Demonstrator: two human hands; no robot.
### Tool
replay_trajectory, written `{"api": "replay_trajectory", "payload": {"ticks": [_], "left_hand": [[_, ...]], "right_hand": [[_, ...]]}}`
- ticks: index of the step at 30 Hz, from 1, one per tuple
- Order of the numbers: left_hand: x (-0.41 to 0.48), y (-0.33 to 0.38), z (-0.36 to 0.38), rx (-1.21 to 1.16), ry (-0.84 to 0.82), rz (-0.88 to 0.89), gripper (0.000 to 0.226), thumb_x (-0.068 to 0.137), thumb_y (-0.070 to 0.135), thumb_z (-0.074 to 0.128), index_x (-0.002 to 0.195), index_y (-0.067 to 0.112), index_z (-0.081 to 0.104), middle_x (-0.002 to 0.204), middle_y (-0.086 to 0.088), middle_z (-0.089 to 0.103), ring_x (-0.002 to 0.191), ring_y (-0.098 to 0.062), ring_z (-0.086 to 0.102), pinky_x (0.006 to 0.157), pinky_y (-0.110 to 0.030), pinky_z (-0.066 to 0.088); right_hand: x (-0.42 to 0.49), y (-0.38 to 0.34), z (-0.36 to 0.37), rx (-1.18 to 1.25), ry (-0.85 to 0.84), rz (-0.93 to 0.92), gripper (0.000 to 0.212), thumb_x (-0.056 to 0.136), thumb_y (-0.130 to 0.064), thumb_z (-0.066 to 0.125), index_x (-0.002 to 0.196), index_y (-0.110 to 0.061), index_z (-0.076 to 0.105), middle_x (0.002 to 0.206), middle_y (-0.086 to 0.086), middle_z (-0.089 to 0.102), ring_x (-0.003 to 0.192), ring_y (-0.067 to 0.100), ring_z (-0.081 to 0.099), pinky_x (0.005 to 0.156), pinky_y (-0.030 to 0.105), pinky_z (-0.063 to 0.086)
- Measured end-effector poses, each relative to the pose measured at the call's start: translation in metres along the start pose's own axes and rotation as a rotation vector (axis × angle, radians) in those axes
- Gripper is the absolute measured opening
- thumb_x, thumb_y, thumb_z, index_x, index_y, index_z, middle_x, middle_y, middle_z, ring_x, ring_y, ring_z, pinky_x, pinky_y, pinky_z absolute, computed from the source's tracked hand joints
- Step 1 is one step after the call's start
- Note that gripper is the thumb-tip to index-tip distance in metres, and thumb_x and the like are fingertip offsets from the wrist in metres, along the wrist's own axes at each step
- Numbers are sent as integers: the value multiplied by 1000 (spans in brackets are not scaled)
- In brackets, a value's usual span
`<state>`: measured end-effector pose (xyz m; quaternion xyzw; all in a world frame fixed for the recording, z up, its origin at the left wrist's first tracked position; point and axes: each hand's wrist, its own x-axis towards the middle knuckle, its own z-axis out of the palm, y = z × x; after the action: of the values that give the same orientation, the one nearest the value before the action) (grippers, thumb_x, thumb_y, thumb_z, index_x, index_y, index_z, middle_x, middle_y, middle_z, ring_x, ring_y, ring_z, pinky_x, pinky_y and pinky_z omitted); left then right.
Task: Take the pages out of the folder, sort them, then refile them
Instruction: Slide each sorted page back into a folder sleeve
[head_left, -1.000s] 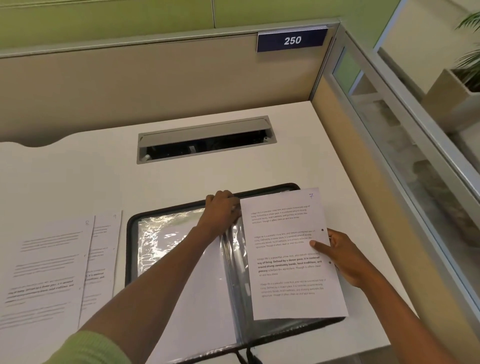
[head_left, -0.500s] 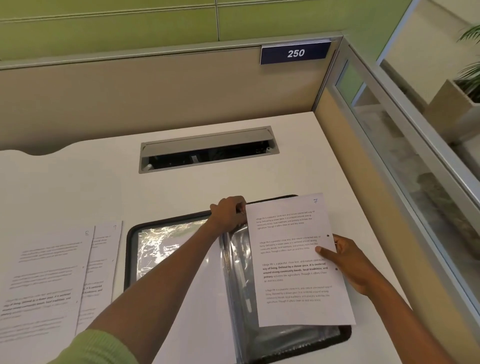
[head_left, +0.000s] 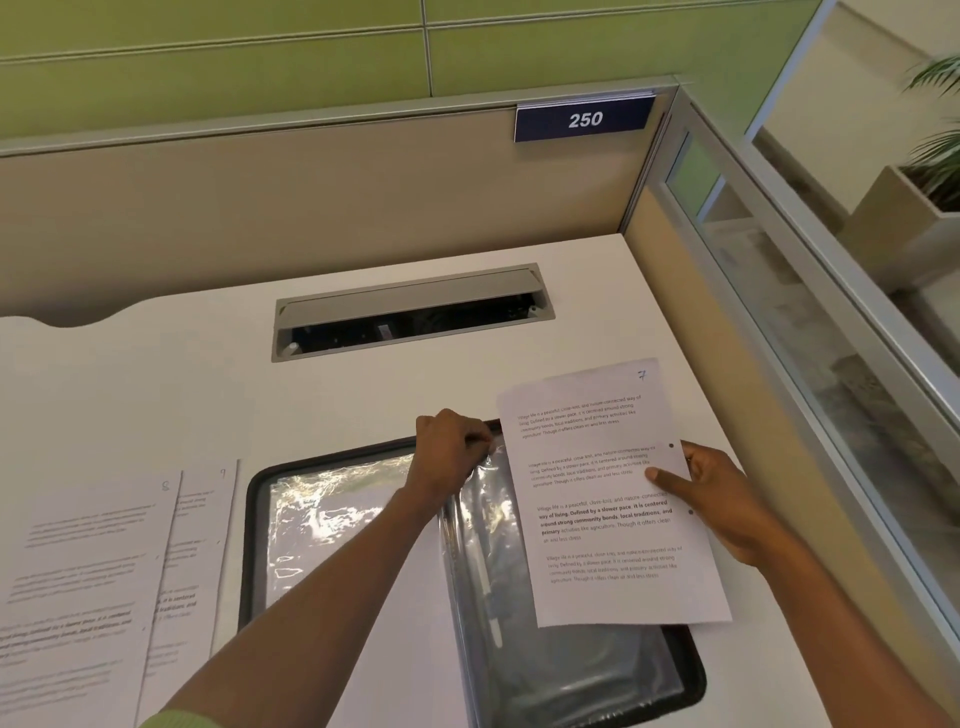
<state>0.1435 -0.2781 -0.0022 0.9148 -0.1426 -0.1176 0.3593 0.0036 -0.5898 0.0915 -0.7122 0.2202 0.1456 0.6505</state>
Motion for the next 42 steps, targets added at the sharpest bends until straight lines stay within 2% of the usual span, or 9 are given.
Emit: {"api": "replay_trajectory", "payload": {"ticks": [5, 9, 13, 20, 23, 29, 31, 35, 42], "left_hand": [[-14, 9, 4, 104, 124, 15, 15, 88, 17, 77, 82, 30, 76, 85, 18, 70, 91, -7, 55, 83, -34, 24], [-21, 11, 7, 82, 111, 53, 18, 90, 16, 75, 82, 31, 70, 73, 16, 65, 82, -3, 56, 86, -35, 28], [-33, 5, 11, 120, 146, 160, 5, 96, 29, 74, 95, 33, 76, 84, 19, 61, 93, -3, 44, 88, -34, 26], [-36, -4, 17, 213, 231, 306, 3, 96, 35, 75, 96, 34, 77, 96, 20, 72, 100, -11, 50, 86, -31, 20], [-34, -4, 17, 196, 256, 301, 8, 96, 36, 74, 99, 31, 80, 97, 19, 74, 100, -12, 51, 88, -34, 24], [-25, -5, 12, 164, 253, 292, 17, 98, 37, 68, 104, 28, 81, 99, 15, 76, 105, -13, 48, 91, -42, 32], [-21, -4, 9, 204, 249, 306, 22, 98, 40, 64, 105, 28, 81, 98, 14, 76, 104, -12, 48, 90, -40, 29], [-18, -3, 6, 202, 229, 314, 21, 98, 38, 65, 106, 28, 81, 100, 14, 76, 105, -11, 47, 89, -34, 25], [-16, -2, 3, 188, 188, 314, 19, 100, 37, 65, 108, 28, 80, 103, 14, 74, 106, -12, 48, 90, -31, 21]], "right_hand": [[17, -30, -6, -52, 38, -63, 31, 97, -12, 67, 127, -14, 67, 116, 5, 76, 99, 28, 76, 86, 49, 62], [35, -71, -6, -105, 120, -197, 32, 97, -15, 68, 129, -18, 67, 113, 0, 77, 94, 22, 77, 77, 40, 64], [55, -111, 3, -191, 179, -392, 25, 99, -18, 66, 123, -23, 69, 108, -9, 77, 91, 14, 76, 73, 31, 64], [94, -142, 47, -333, 116, -538, 29, 102, -22, 63, 130, -21, 67, 119, -7, 73, 102, 13, 72, 88, 41, 61], [105, -149, 63, -376, 84, -588, 27, 102, -19, 61, 128, -19, 69, 118, -7, 73, 102, 11, 70, 86, 35, 60], [123, -156, 81, -435, -19, -523, 28, 102, -21, 61, 130, -20, 67, 118, -4, 72, 92, 8, 71, 69, 18, 56], [128, -158, 84, -454, -63, -492, 31, 103, -22, 61, 133, -19, 65, 121, -4, 71, 92, 9, 72, 69, 20, 59], [137, -164, 89, -455, -136, -406, 32, 102, -20, 61, 133, -20, 64, 123, -3, 71, 96, 15, 74, 79, 34, 63], [160, -184, 91, -411, -210, -298, 25, 100, -16, 64, 125, -17, 68, 111, -6, 75, 86, 13, 77, 64, 23, 60]]}}
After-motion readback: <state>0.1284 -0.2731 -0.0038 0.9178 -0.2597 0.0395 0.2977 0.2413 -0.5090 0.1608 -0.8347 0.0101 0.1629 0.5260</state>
